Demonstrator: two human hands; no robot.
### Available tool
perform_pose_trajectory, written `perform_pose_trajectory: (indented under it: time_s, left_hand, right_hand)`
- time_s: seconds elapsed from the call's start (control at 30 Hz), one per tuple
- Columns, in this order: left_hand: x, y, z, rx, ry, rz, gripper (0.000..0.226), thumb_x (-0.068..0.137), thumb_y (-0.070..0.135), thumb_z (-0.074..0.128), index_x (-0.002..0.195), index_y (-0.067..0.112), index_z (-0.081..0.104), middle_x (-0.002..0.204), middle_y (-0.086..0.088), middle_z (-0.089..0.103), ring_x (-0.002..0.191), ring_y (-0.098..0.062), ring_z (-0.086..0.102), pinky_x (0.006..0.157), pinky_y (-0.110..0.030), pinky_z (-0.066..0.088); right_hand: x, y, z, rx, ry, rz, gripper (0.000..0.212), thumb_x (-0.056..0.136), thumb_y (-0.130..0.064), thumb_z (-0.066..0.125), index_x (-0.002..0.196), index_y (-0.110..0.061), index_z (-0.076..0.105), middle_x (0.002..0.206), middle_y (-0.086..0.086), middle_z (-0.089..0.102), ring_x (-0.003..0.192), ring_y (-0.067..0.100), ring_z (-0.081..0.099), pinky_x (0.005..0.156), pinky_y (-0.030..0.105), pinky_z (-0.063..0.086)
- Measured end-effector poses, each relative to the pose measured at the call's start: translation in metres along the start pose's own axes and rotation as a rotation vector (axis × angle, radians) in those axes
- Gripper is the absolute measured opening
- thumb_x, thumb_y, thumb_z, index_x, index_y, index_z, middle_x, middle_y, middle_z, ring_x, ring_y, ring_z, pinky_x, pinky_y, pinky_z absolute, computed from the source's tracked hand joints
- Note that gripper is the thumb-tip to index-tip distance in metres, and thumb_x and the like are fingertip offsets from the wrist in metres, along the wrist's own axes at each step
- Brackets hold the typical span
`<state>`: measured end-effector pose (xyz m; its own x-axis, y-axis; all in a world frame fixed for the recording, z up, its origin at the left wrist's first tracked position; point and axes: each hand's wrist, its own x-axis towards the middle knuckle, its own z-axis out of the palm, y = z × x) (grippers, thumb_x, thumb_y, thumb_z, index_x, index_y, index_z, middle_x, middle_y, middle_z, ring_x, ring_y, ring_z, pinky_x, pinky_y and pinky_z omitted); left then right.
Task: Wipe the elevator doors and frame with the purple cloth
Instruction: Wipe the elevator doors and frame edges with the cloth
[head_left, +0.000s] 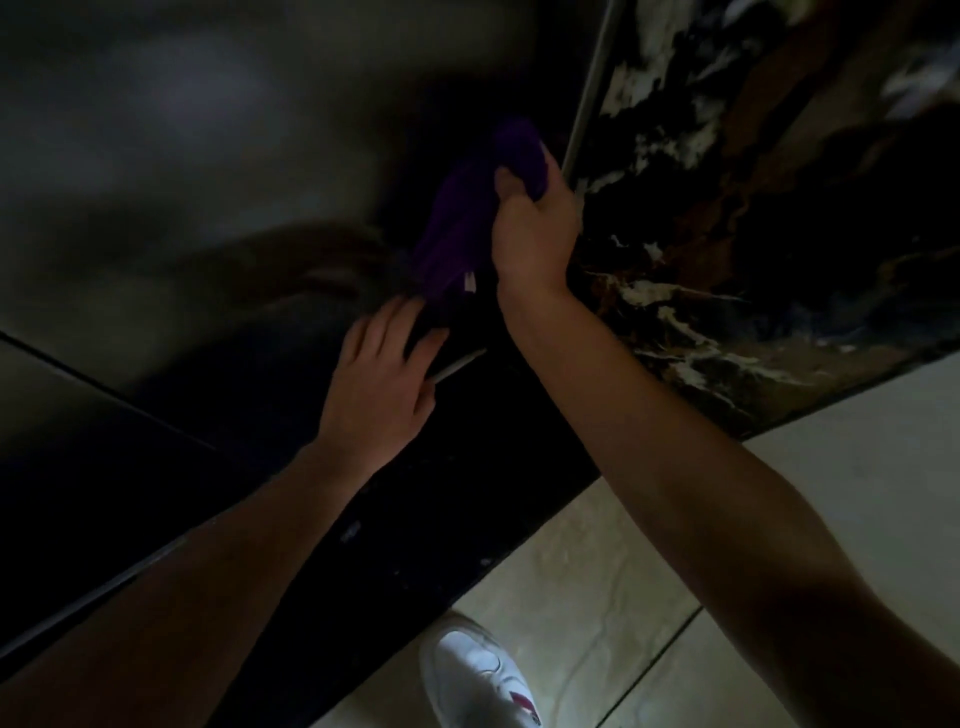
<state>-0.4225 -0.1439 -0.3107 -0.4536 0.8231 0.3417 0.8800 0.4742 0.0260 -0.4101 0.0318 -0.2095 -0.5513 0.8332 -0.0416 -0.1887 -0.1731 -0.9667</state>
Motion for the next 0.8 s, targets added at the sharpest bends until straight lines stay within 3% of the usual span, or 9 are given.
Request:
perform_pose_trajectory:
  time_s: [0.1,0.17,0.3,0.43,0.5,0.57,0.63,0.7,0.8]
  left_hand:
    - [0.019,-0.003,-0.057,0.093,0.092,0.087,0.059,0.085,0.025,0.067,0.141,0.013,0.054,0.160,-0.019,0.034,0.153,-0.038,0.024,0.123,-0.058,0.021]
    - [0.039,-0.015,-0.102,0.182,0.178,0.113,0.060,0.086,0.025,0.066,0.143,0.012,0.052,0.165,-0.019,0.025,0.156,-0.039,0.015,0.124,-0.062,0.014]
    - [0.080,-0.043,-0.197,0.382,0.371,0.059,0.066,0.083,0.024,0.063,0.146,0.008,0.048,0.167,-0.021,0.020,0.155,-0.043,0.013,0.125,-0.062,0.010]
    - [0.092,-0.053,-0.227,0.587,0.272,0.078,0.073,0.087,0.028,0.058,0.155,0.011,0.036,0.169,-0.021,0.006,0.156,-0.043,0.002,0.127,-0.058,0.002]
    - [0.092,-0.054,-0.226,0.629,0.229,0.091,0.076,0.086,0.029,0.060,0.156,0.011,0.034,0.169,-0.021,0.002,0.156,-0.043,0.000,0.127,-0.057,0.002]
    - [0.092,-0.056,-0.224,0.649,0.226,0.086,0.080,0.083,0.031,0.063,0.155,0.011,0.035,0.169,-0.022,0.003,0.156,-0.043,-0.001,0.127,-0.057,0.003]
    - [0.092,-0.058,-0.225,0.643,0.222,0.099,0.083,0.081,0.032,0.065,0.156,0.010,0.035,0.169,-0.021,0.003,0.157,-0.042,-0.001,0.128,-0.055,0.003]
    - [0.091,-0.061,-0.231,0.628,0.190,0.117,0.083,0.081,0.031,0.065,0.156,0.009,0.035,0.169,-0.021,0.004,0.157,-0.041,0.001,0.128,-0.053,0.004]
    - [0.088,-0.060,-0.247,0.629,0.179,0.160,0.074,0.078,0.028,0.066,0.148,0.008,0.049,0.168,-0.022,0.016,0.157,-0.041,0.009,0.128,-0.053,0.010]
  right_hand:
    - [-0.002,-0.042,0.010,-0.006,-0.020,-0.101,0.045,0.100,-0.006,0.055,0.143,-0.016,0.053,0.124,0.001,0.067,0.110,0.012,0.064,0.101,0.029,0.052]
    - [0.002,-0.067,0.019,-0.049,-0.009,-0.205,0.049,0.097,-0.006,0.056,0.145,-0.016,0.051,0.127,0.001,0.065,0.114,0.012,0.062,0.106,0.034,0.049]
    - [0.006,-0.099,0.031,-0.083,0.020,-0.274,0.048,0.093,-0.010,0.057,0.141,-0.019,0.056,0.123,-0.003,0.068,0.112,0.010,0.064,0.106,0.037,0.050]
    - [-0.004,-0.114,0.036,-0.050,0.016,-0.255,0.043,0.095,-0.011,0.056,0.135,-0.027,0.061,0.115,-0.005,0.070,0.107,0.011,0.066,0.103,0.039,0.052]
    - [-0.003,-0.145,0.047,-0.055,0.018,-0.344,0.047,0.093,-0.011,0.056,0.138,-0.026,0.058,0.119,-0.004,0.069,0.110,0.011,0.065,0.104,0.039,0.050]
    - [0.003,-0.189,0.063,-0.149,0.033,-0.531,0.054,0.091,-0.011,0.056,0.144,-0.022,0.052,0.127,-0.001,0.067,0.117,0.013,0.062,0.109,0.031,0.044]
    - [0.015,-0.241,0.078,-0.258,0.100,-0.648,0.055,0.094,-0.010,0.055,0.147,-0.023,0.049,0.128,-0.002,0.066,0.117,0.010,0.059,0.103,0.017,0.039]
    - [0.020,-0.278,0.088,-0.314,0.126,-0.675,0.053,0.096,-0.013,0.054,0.148,-0.025,0.047,0.127,-0.004,0.065,0.116,0.010,0.059,0.102,0.019,0.040]
    - [0.020,-0.285,0.088,-0.379,0.117,-0.709,0.055,0.095,-0.013,0.054,0.149,-0.024,0.046,0.129,-0.001,0.065,0.116,0.014,0.061,0.104,0.022,0.042]
